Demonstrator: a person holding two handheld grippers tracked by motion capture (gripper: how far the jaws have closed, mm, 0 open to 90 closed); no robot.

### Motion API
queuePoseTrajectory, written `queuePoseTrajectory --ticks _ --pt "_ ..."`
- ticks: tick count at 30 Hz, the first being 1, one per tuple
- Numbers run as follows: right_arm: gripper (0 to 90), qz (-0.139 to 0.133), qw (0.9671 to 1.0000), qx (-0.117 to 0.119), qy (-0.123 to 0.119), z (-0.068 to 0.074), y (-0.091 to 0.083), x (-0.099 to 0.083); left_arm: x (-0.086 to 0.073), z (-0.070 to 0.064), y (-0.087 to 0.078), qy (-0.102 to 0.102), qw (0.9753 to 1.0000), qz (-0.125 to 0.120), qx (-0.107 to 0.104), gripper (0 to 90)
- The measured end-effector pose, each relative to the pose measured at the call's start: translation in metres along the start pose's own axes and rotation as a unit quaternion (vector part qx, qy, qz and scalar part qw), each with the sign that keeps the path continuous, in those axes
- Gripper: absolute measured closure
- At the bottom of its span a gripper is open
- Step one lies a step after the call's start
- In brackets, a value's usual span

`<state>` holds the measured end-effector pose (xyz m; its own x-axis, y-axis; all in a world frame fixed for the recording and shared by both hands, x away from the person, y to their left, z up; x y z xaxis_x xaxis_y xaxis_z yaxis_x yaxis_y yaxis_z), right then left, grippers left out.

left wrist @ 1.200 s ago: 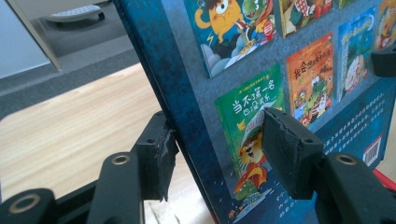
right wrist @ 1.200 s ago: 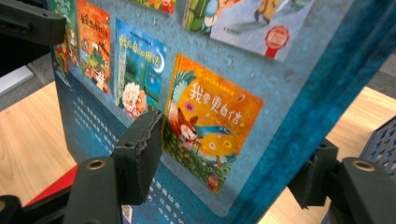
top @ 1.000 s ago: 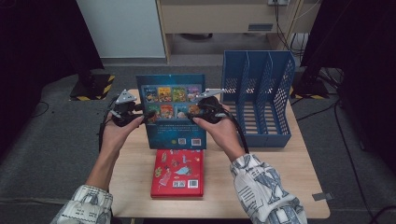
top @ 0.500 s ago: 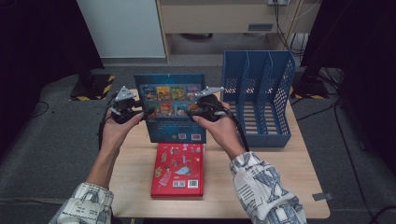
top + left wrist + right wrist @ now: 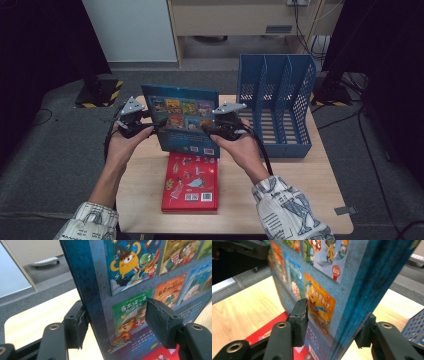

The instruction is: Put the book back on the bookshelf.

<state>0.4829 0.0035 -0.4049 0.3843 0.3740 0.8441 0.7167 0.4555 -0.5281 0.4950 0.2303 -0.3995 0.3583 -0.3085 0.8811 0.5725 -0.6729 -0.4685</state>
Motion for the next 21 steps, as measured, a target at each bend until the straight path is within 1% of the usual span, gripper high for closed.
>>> queuePoseTrajectory --ticks 2,4,5,6,7,9,12,15,16,21 --pt "53.0 -0.002 1.0000 0.004 -0.006 0.004 -0.004 -0.002 -0.001 -0.001 -0.001 0.001 1.0000 -0.004 -0.004 34.7" --pt "53.1 -0.002 0.9999 0.010 -0.005 0.008 -0.009 -0.004 -0.002 -0.003 -0.002 0.002 0.9999 -0.005 -0.009 33.7" --pt "53.2 -0.003 0.9999 0.010 -0.005 0.009 -0.010 -0.005 -0.002 -0.004 -0.002 0.004 0.9999 -0.004 -0.011 31.8" --pt "53.8 -0.005 0.9998 0.016 -0.007 0.014 -0.014 -0.006 -0.003 -0.005 -0.002 0.005 0.9999 -0.005 -0.012 28.7" --pt "53.8 -0.005 0.9998 0.016 -0.007 0.014 -0.014 -0.006 -0.003 -0.005 -0.002 0.007 0.9999 -0.005 -0.012 28.7" --pt "55.6 -0.009 0.9996 0.022 -0.011 0.020 -0.019 -0.007 -0.004 -0.007 -0.003 0.004 0.9999 -0.009 -0.014 26.4" --pt "56.9 -0.010 0.9994 0.029 -0.013 0.023 -0.022 -0.009 -0.006 -0.006 -0.003 0.001 0.9997 -0.016 -0.016 26.1" --pt "58.8 -0.012 0.9991 0.037 -0.016 0.027 -0.025 -0.009 -0.007 -0.005 -0.002 -0.007 0.9994 -0.026 -0.019 25.8" --pt "59.3 -0.013 0.9989 0.039 -0.021 0.031 -0.027 -0.010 -0.007 -0.004 -0.001 -0.008 0.9994 -0.028 -0.021 25.7" --pt "60.6 -0.015 0.9987 0.042 -0.023 0.034 -0.029 -0.010 -0.007 -0.004 -0.002 -0.006 0.9992 -0.027 -0.027 25.6"
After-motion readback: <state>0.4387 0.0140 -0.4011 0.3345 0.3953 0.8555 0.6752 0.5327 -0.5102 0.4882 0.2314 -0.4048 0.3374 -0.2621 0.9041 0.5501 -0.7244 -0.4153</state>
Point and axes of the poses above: each handheld gripper's, and its own axes: y roughly forward along the jaws, x roughly out of its top, z roughly to its left, the point moved 7 cm from there along y, roughly forward along the jaws, and after that the axes turned 12 degrees about -x, right-handed, at the moved point
